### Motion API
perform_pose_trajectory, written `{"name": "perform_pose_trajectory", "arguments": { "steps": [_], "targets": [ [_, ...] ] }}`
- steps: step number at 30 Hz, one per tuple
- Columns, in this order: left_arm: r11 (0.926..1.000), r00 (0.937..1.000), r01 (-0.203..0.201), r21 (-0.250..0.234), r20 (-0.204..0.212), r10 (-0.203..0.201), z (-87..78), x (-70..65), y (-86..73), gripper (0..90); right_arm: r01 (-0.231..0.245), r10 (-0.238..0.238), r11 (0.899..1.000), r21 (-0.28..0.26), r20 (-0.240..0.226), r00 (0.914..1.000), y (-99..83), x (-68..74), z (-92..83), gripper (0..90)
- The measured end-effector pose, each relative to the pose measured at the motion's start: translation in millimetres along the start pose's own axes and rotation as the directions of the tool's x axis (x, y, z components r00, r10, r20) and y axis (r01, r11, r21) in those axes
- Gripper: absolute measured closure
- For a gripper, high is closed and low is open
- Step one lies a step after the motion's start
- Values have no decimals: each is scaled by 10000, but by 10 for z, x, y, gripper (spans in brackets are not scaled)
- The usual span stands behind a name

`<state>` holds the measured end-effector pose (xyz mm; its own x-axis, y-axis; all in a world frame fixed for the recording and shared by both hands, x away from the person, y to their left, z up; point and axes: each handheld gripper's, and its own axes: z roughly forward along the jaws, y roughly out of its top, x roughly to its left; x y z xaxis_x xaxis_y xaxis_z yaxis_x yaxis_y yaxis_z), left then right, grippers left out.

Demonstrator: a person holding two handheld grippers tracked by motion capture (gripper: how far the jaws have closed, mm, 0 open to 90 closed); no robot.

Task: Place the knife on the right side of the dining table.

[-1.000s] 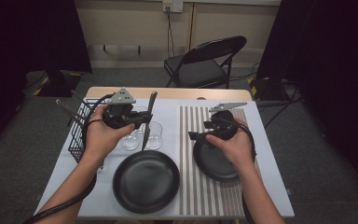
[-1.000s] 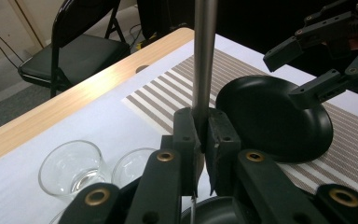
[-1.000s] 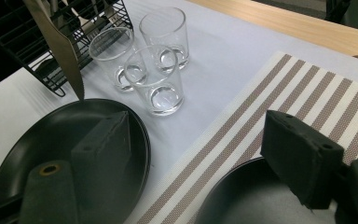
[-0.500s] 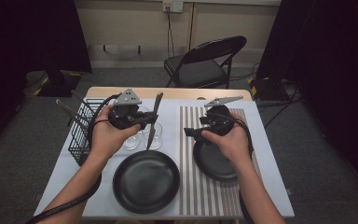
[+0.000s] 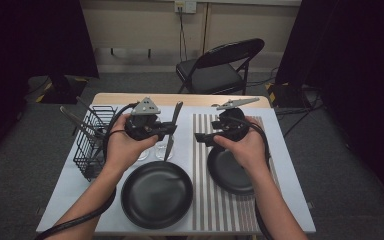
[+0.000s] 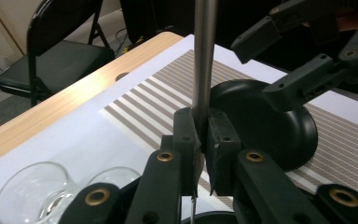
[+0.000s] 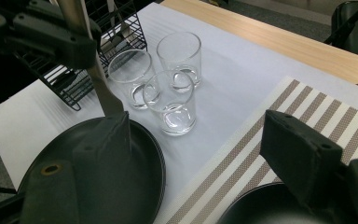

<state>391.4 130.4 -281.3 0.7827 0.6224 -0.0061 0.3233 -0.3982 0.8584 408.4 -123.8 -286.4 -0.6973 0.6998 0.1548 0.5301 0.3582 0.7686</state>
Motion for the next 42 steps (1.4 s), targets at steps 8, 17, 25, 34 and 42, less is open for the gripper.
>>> {"name": "perform_pose_trajectory", "arguments": {
  "steps": [8,17,25,34,42],
  "targets": [
    [10000,10000,-30,33,92,29,81,-48,25,836,117,-117,9999,-108,6,9999,62,12,-48,239],
    [10000,10000,-82,14,15,82,157,-75,25,836,112,-113,9998,-185,-18,9999,102,27,-85,253],
    [9999,9999,-107,-27,-82,106,212,-95,33,836,81,-82,9996,-259,-50,10000,136,24,-96,253],
    [9997,9997,-230,-36,-95,230,278,-143,46,836,82,-84,9994,-325,-54,10000,182,41,-124,257],
    [9997,9997,-227,41,-3,227,351,-186,44,836,133,-132,9994,-333,21,9999,208,64,-130,272]
  ]
}}
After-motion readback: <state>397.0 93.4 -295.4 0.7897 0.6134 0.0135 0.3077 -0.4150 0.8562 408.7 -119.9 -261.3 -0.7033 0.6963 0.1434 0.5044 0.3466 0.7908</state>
